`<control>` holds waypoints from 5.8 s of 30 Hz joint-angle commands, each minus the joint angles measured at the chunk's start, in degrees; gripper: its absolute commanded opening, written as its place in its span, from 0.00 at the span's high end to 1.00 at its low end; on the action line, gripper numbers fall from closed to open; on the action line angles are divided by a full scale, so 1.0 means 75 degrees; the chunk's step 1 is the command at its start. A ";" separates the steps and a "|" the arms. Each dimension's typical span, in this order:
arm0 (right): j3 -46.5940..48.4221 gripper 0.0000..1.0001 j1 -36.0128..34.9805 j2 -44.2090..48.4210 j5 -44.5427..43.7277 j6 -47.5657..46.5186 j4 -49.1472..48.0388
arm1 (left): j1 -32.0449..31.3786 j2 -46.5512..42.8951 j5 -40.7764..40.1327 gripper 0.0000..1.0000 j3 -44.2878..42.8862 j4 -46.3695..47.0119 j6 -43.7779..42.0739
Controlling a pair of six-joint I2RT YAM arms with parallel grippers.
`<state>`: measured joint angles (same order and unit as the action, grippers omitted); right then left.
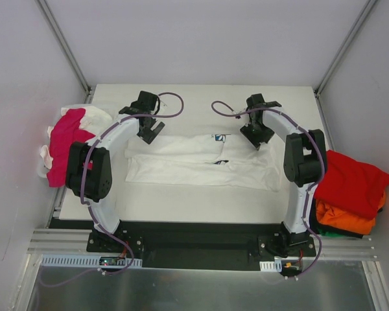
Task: Fold and stack the t-shirts
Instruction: Fold the other side of the tshirt into a rectangle, then rotate the tshirt 90 degrees
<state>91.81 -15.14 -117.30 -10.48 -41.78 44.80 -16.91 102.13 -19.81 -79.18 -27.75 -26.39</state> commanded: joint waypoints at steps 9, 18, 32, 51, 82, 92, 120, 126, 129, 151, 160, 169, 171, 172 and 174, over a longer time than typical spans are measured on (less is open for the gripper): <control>0.0392 0.95 0.0167 -0.0123 0.0683 -0.0195 0.0554 | -0.0019 -0.0140 -0.0089 0.01 0.0186 -0.0050 0.0097; -0.0005 0.99 0.0038 0.0812 0.0554 -0.0066 0.0917 | -0.0019 -0.0117 -0.0147 0.01 0.0232 -0.0039 0.0109; -0.1857 0.99 -0.1496 0.2994 0.0237 0.0601 0.1551 | -0.0019 -0.0058 -0.0217 0.01 0.0291 -0.0003 0.0015; -0.3441 0.70 -0.2247 0.3370 0.1046 0.0672 0.1539 | -0.0019 -0.0234 -0.0346 0.01 0.0502 -0.0003 -0.0032; -0.2807 0.04 -0.2154 0.1813 -0.1765 -0.0464 -0.1903 | -0.0090 -0.1066 0.1342 0.01 0.1521 -0.0308 -0.0172; -0.3206 0.04 -0.2060 0.1120 -0.2739 -0.1273 -0.3617 | -0.0124 -0.0317 0.0534 0.01 0.1604 -0.0214 0.0074; -0.1428 0.04 -0.1322 -0.0531 -0.2927 -0.2163 -0.4180 | -0.1624 -0.0573 -0.0371 0.01 0.3735 0.0442 0.0789; -0.0571 0.04 -0.1111 -0.1153 -0.2927 -0.2246 -0.4121 | -0.2268 -0.0878 -0.0440 0.01 0.4169 0.0454 0.0613; -0.0149 0.04 -0.1064 -0.1458 -0.2938 -0.2304 -0.4063 | -0.2584 -0.1042 -0.0440 0.01 0.4415 0.0454 0.0461; 0.1704 0.04 -0.1076 -0.2537 -0.2505 -0.3124 -0.3722 | -0.4882 -0.0926 0.1223 0.01 0.3668 -0.0589 -0.1062; 0.2254 0.04 -0.1099 -0.2841 -0.2271 -0.3710 -0.4086 | -0.5690 -0.0223 0.1891 0.01 0.2285 -0.0941 -0.1414; 0.3133 0.04 -0.1263 -0.3403 -0.1873 -0.4062 -0.4132 | -0.5761 0.0714 0.2349 0.01 0.0679 -0.0988 -0.1567; 0.3204 0.04 -0.1275 -0.3520 -0.1790 -0.4190 -0.4203 | -0.5761 0.0843 0.2430 0.00 0.0409 -0.0988 -0.1625; 0.3320 0.03 -0.1321 -0.3567 -0.1767 -0.4214 -0.4250 | -0.5761 0.0960 0.2477 0.01 0.0327 -0.0988 -0.1672; 0.3449 0.03 -0.1368 -0.3614 -0.1638 -0.4238 -0.4250 | -0.5761 0.1066 0.2617 0.01 0.0035 -0.0976 -0.1684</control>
<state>115.44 -24.27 -141.21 -28.75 -73.19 12.80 -59.68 108.55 -4.01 -74.65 -33.45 -37.39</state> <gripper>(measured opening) 0.966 0.993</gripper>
